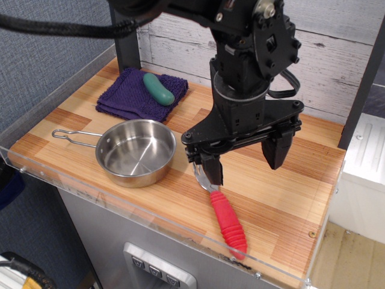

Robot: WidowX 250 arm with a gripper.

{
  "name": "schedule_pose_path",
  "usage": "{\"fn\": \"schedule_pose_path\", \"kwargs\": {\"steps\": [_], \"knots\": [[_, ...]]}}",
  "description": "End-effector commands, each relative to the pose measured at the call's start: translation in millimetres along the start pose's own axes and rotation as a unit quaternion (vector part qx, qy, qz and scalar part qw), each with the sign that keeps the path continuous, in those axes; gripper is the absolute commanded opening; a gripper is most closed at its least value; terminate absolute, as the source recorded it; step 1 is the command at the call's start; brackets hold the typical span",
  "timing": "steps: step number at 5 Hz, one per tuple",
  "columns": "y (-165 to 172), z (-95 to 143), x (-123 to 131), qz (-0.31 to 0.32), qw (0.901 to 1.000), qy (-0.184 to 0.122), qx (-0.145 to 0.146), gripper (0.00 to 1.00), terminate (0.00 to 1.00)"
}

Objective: Move vessel diagonally from bottom to top towards right

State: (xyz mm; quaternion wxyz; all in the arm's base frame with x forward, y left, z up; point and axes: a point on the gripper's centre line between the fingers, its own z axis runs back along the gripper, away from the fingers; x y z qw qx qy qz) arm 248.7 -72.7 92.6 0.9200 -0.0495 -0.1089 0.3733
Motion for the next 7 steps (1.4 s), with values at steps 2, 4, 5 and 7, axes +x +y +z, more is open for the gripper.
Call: {"fn": "schedule_pose_path", "kwargs": {"steps": [2, 4, 5, 7], "knots": [[11.9, -3.9, 18.0, -0.005, 0.9998, -0.007, 0.016, 1.00, 0.00], [28.7, -5.7, 53.4, -0.022, 0.9990, -0.032, 0.023, 1.00, 0.00], [39.4, -14.0, 70.0, -0.007, 0.9990, -0.044, 0.008, 1.00, 0.00], [45.1, -33.8, 99.3, 0.012, 0.9982, -0.057, 0.017, 1.00, 0.00]]}}
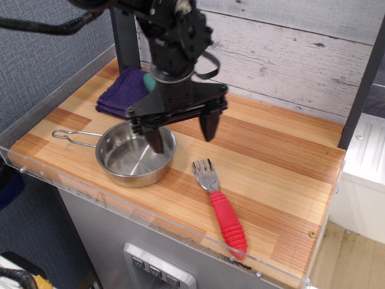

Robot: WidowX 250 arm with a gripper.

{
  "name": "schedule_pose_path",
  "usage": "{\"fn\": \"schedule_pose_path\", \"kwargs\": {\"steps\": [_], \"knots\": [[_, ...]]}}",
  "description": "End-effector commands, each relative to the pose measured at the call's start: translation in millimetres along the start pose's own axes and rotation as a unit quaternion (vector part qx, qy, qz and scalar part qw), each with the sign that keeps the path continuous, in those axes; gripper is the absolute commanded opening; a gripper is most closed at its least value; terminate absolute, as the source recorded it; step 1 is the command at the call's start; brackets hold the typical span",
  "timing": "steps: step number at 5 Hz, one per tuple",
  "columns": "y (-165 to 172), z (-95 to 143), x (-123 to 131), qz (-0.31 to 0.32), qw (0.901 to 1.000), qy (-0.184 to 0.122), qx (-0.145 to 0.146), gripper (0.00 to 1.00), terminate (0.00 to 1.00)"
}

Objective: Move vessel diagonally from bottom to top towards right

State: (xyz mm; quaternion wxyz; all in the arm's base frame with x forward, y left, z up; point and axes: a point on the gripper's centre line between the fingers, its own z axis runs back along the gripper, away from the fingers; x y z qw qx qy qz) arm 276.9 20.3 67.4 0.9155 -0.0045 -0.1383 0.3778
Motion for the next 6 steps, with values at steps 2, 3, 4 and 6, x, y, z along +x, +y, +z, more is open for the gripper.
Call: {"fn": "schedule_pose_path", "kwargs": {"steps": [2, 3, 4, 6], "knots": [[-11.3, -36.5, 25.0, 0.004, 0.9998, 0.001, 0.021, 1.00, 0.00], [0.4, -47.6, 26.5, 0.008, 0.9992, 0.006, 0.039, 1.00, 0.00], [10.6, -53.2, 24.0, 0.001, 0.9989, 0.008, 0.046, 1.00, 0.00], [-4.6, -48.9, 12.9, 0.003, 0.9994, 0.013, 0.033, 0.00, 0.00]]}}
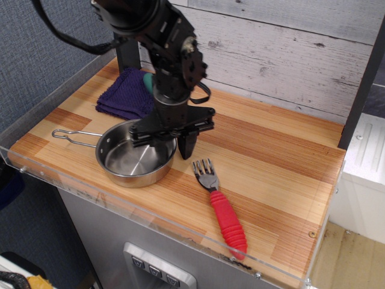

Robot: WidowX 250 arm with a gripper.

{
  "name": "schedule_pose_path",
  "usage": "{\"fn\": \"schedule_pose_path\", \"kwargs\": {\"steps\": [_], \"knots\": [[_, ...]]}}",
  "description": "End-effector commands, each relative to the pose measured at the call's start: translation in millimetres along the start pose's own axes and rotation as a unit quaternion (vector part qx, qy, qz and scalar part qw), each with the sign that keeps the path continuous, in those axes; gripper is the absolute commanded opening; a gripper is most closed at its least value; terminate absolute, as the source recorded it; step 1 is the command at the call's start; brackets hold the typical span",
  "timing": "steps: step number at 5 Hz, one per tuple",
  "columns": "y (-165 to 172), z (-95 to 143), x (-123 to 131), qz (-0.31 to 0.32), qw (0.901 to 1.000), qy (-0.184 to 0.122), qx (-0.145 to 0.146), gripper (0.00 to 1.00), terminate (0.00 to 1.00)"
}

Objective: Move vessel diagonally from bottom to top towards right

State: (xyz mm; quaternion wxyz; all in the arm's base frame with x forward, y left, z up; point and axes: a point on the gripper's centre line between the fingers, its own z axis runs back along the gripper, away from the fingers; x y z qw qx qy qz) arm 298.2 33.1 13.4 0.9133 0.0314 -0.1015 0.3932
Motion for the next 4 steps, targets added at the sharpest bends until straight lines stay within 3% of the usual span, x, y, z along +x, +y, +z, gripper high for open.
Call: {"fn": "schedule_pose_path", "kwargs": {"steps": [1, 4], "knots": [[0.4, 14.5, 2.6, -0.003, 0.9997, -0.005, -0.023, 0.00, 0.00], [7.1, 36.7, 13.9, 0.007, 0.9989, 0.000, -0.047, 0.00, 0.00]]}}
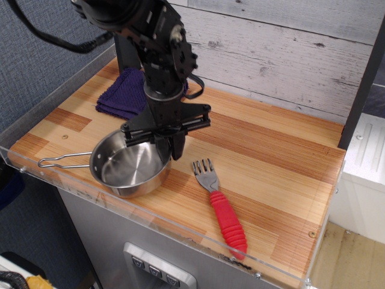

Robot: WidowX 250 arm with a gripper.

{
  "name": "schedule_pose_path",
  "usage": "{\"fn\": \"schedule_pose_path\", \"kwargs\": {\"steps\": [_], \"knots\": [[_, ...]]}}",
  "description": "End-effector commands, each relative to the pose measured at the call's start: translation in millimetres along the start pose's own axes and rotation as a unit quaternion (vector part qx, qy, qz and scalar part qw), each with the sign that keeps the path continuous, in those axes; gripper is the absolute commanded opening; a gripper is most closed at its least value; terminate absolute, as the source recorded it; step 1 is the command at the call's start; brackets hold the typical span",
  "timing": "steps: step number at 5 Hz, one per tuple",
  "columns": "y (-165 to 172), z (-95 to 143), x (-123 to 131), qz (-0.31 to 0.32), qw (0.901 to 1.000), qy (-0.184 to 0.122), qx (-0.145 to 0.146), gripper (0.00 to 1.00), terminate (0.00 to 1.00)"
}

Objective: Move vessel diagonally from bottom to top towards right

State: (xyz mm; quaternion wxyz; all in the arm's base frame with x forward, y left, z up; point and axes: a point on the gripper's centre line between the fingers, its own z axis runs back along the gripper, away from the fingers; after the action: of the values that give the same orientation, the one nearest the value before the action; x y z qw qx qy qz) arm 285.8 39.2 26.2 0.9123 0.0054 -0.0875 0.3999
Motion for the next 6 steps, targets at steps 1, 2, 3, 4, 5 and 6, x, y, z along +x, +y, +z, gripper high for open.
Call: {"fn": "schedule_pose_path", "kwargs": {"steps": [1, 2, 3, 4, 5, 6], "knots": [[-24.3, 39.8, 17.3, -0.014, 0.9985, -0.034, -0.040, 0.00, 0.00], [-48.6, 53.1, 18.1, -0.033, 0.9974, -0.044, -0.046, 0.00, 0.00], [-107.9, 63.4, 3.1, -0.062, 0.9949, -0.059, -0.053, 0.00, 0.00], [-149.5, 70.7, -11.5, -0.090, 0.9920, -0.072, -0.051, 0.00, 0.00], [-177.2, 68.5, -16.3, -0.117, 0.9890, -0.077, -0.049, 0.00, 0.00], [-193.0, 57.3, -20.1, -0.132, 0.9879, -0.072, -0.038, 0.00, 0.00]]}}
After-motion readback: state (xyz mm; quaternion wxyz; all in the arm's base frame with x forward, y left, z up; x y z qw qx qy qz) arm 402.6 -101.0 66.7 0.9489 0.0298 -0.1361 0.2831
